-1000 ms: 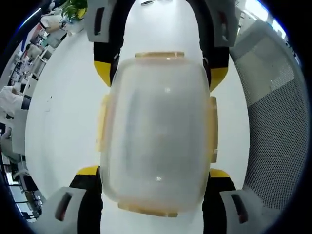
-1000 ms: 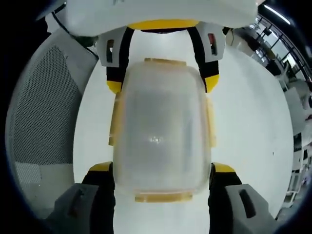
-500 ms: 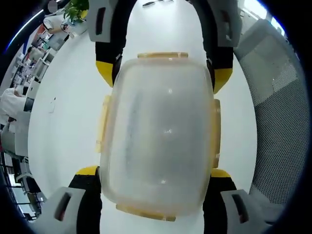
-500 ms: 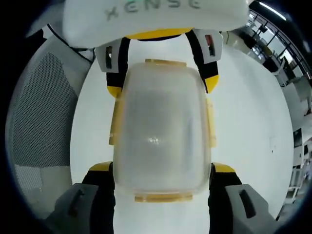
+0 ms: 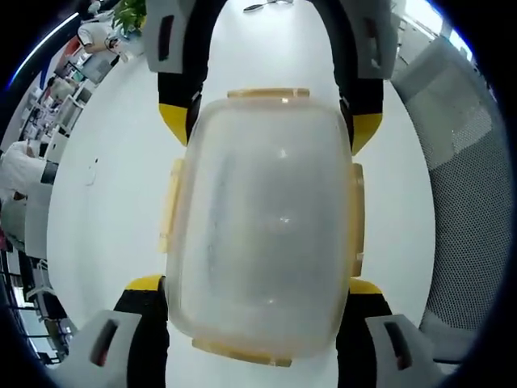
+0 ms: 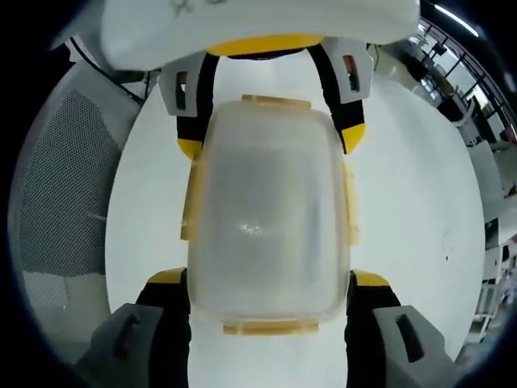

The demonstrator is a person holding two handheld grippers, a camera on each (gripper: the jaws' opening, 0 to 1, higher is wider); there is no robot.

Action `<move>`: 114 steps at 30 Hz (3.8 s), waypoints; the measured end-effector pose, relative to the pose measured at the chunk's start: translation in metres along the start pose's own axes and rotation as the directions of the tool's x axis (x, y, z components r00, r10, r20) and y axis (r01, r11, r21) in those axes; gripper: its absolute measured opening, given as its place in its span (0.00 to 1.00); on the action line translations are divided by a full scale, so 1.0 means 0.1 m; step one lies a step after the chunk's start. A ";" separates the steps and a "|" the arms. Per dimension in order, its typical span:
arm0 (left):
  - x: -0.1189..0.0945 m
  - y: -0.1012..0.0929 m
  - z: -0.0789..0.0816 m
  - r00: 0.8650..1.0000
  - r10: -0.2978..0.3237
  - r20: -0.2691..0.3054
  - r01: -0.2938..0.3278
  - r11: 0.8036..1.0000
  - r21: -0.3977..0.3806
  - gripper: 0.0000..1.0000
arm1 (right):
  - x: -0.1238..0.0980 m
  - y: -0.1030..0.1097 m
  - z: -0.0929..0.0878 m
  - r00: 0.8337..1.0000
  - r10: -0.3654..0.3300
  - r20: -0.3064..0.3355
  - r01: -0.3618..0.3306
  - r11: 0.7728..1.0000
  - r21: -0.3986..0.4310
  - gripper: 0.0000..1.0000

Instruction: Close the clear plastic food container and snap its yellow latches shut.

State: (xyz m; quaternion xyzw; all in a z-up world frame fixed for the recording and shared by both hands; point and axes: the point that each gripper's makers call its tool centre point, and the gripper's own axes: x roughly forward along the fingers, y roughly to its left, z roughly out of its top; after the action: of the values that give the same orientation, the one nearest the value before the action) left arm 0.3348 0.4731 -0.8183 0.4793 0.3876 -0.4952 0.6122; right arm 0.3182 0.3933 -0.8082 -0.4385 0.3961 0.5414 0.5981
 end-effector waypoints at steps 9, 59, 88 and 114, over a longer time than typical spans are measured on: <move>0.02 0.11 -0.01 1.000 0.005 -0.010 -0.005 1.000 0.004 0.84 | 0.00 -0.12 0.01 1.000 0.000 0.016 0.000 1.000 0.002 0.76; 0.09 0.48 0.03 1.000 0.028 0.012 -0.027 0.999 -0.025 0.84 | 0.03 -0.51 -0.03 1.000 0.005 -0.015 -0.005 0.999 -0.032 0.77; 0.07 0.50 0.07 0.995 0.062 0.080 -0.056 0.996 -0.075 0.85 | 0.00 -0.52 0.02 0.994 -0.041 0.102 0.042 0.999 -0.013 0.79; -0.08 0.43 -0.05 0.911 0.254 0.325 -0.104 0.904 -0.415 0.87 | -0.04 -0.41 -0.04 0.909 -0.270 0.316 0.139 0.915 0.379 0.90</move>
State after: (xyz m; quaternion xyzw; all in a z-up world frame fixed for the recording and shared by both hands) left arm 0.3749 0.4818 -0.8035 0.2797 0.3088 -0.4305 0.8006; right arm 0.3589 0.3871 -0.8020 -0.2579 0.3196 0.4673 0.7830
